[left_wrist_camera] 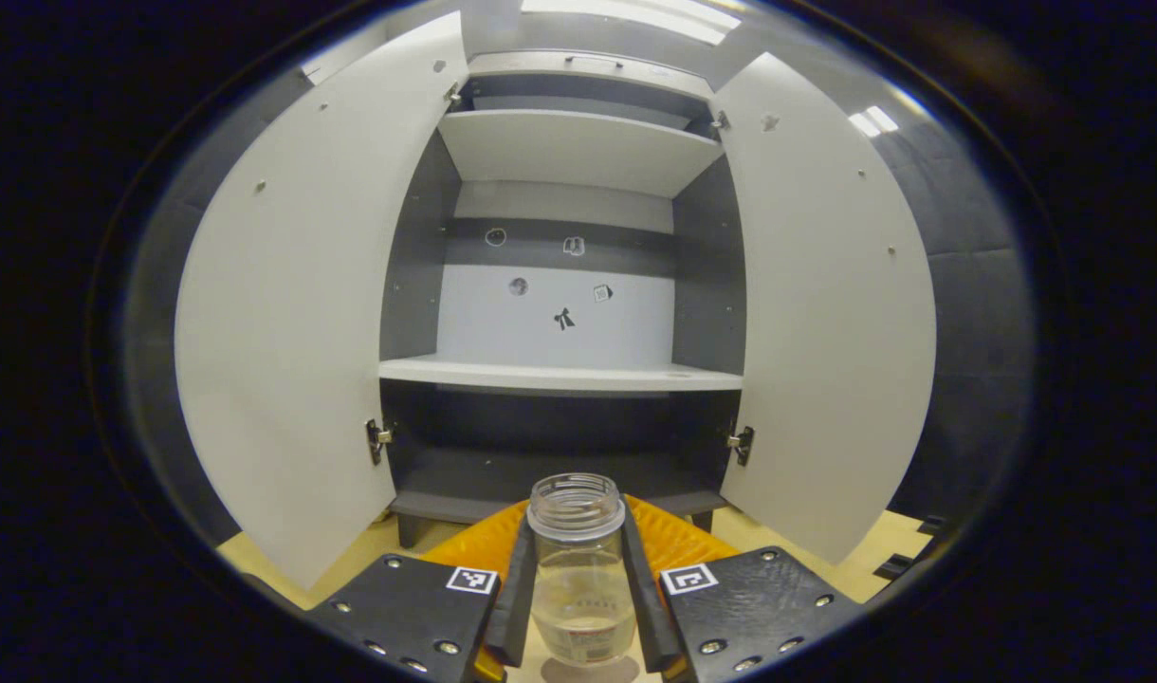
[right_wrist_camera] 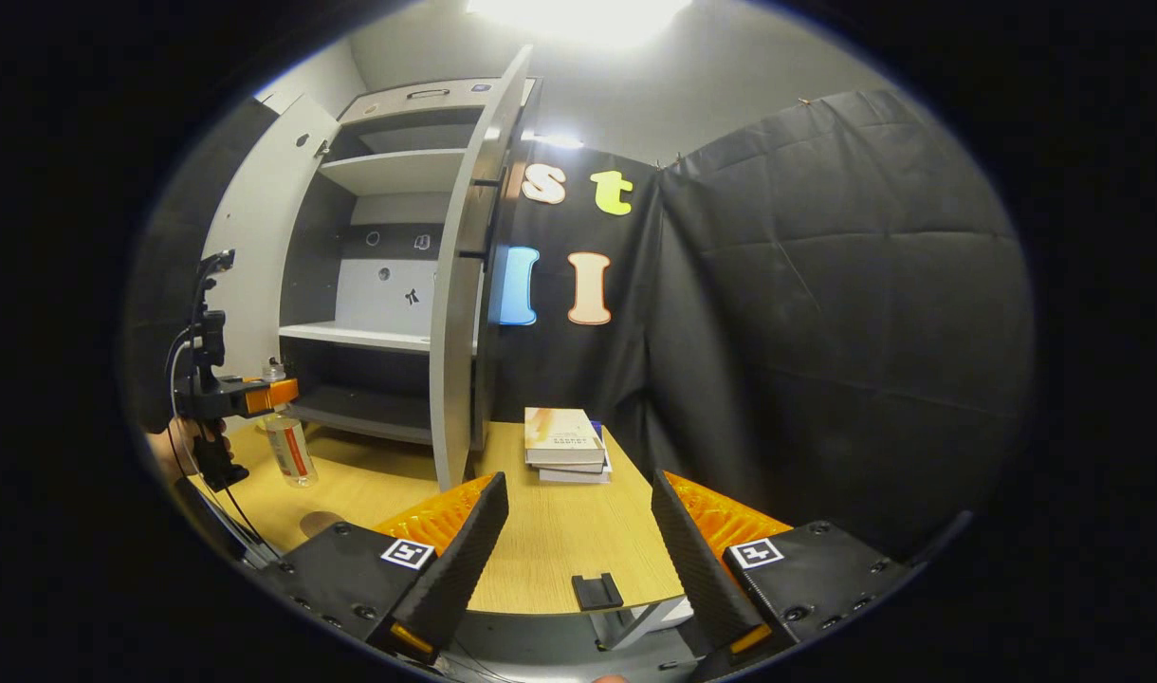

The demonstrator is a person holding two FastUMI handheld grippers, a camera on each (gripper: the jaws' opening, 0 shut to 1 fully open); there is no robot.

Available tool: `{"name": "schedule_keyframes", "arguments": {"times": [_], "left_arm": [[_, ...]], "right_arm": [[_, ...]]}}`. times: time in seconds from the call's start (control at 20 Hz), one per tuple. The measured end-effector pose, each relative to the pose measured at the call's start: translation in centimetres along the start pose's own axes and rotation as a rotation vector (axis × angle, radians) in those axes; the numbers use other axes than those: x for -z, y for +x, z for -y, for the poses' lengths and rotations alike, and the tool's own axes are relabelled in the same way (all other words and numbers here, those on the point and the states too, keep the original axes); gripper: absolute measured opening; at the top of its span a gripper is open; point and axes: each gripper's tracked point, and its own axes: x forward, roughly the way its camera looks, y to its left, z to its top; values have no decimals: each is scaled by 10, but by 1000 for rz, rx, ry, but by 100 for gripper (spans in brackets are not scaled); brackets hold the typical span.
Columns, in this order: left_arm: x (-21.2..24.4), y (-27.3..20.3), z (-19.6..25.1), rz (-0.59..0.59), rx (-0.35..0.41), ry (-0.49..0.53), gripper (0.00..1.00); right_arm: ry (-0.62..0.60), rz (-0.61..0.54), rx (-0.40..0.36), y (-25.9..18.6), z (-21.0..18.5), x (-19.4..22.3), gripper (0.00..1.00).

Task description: Grasp the bottle in the cabinet with the left hand and place it on the coaster, then close the right door with the right hand and the left door with the left hand.

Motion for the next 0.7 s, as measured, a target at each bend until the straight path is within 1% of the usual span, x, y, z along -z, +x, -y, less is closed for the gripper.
{"name": "schedule_keyframes", "arguments": {"times": [0.25, 0.3, 0.35, 0.4, 0.45, 0.5, 0.55, 0.6, 0.7], "left_arm": [[38, 4, -2, -49, -13, -4, 48], [46, 3, -2, -57, -17, -11, 48], [53, 4, -3, -67, -21, -18, 48], [59, 4, -2, -75, -23, -22, 48], [64, 4, -2, -82, -27, -21, 47], [68, 5, 0, -86, -28, -21, 48], [71, 4, 0, -90, -30, -21, 48], [75, 3, 1, -93, -31, -19, 48], [81, 2, 4, -97, -31, -13, 48]], "right_arm": [[-13, -17, 8, -1, 6, 4, 97], [-14, -16, 13, -1, 9, 3, 94], [-13, -16, 18, 0, 10, 3, 94], [-12, -17, 21, 0, 12, 3, 97], [-13, -20, 23, 1, 12, 3, 94], [-16, -25, 23, 2, 13, 5, 97], [-20, -29, 24, 2, 14, 6, 94], [-22, -31, 24, 3, 13, 5, 97], [-20, -31, 22, 4, 12, 5, 97]]}}
